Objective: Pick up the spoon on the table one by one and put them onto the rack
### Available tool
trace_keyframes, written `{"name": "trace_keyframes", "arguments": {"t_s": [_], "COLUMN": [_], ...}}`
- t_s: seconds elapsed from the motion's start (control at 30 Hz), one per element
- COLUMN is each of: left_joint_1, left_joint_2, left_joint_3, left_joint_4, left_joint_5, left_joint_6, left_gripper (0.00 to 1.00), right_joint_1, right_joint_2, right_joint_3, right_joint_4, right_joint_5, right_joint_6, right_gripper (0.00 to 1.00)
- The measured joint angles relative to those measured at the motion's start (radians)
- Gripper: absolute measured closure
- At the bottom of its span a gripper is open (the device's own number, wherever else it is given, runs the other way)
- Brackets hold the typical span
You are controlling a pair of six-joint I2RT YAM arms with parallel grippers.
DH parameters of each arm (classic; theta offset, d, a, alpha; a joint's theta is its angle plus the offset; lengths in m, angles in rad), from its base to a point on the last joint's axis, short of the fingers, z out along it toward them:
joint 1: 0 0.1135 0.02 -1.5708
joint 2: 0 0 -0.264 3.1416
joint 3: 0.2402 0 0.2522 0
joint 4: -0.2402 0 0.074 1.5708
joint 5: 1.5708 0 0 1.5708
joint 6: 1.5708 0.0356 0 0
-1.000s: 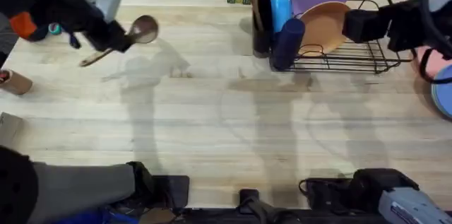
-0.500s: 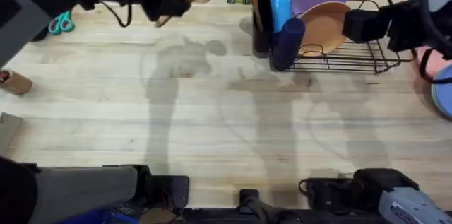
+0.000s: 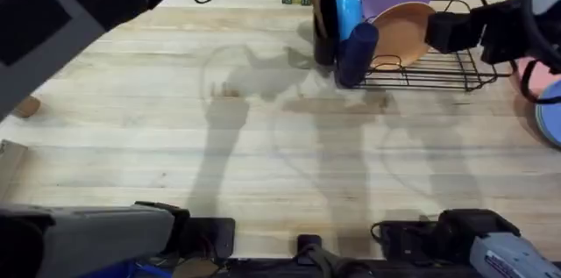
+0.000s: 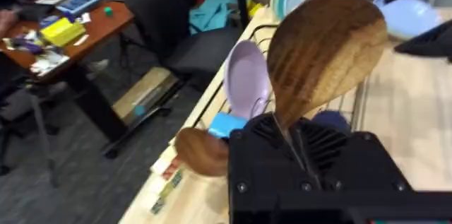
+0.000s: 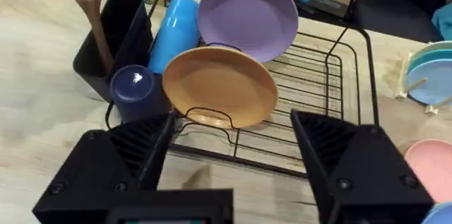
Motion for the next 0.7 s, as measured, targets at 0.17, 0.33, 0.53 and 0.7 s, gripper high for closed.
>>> {"name": "trace_keyframes", "arguments": {"t_s": [0.17, 0.33, 0.53, 0.7], "left_joint_1": [-0.049, -0.114, -0.160, -0.176], "left_joint_2": [0.000, 0.000, 0.070, 0.162], "left_joint_3": [0.000, 0.000, 0.000, 0.000], "left_joint_4": [0.004, 0.004, 0.091, 0.205], "left_joint_5": [0.014, 0.014, 0.023, 0.046], "left_joint_6": [-0.094, -0.118, -0.129, -0.172], "left_gripper": [0.960, 0.959, 0.959, 0.958], "right_joint_1": [0.000, 0.000, 0.000, 0.000], "right_joint_2": [0.000, 0.000, 0.000, 0.000], "right_joint_3": [0.000, 0.000, 0.000, 0.000], "right_joint_4": [0.000, 0.000, 0.000, 0.000], "right_joint_5": [0.000, 0.000, 0.000, 0.000], "right_joint_6": [0.000, 0.000, 0.000, 0.000], "right_gripper": [0.005, 0.005, 0.005, 0.005]}}
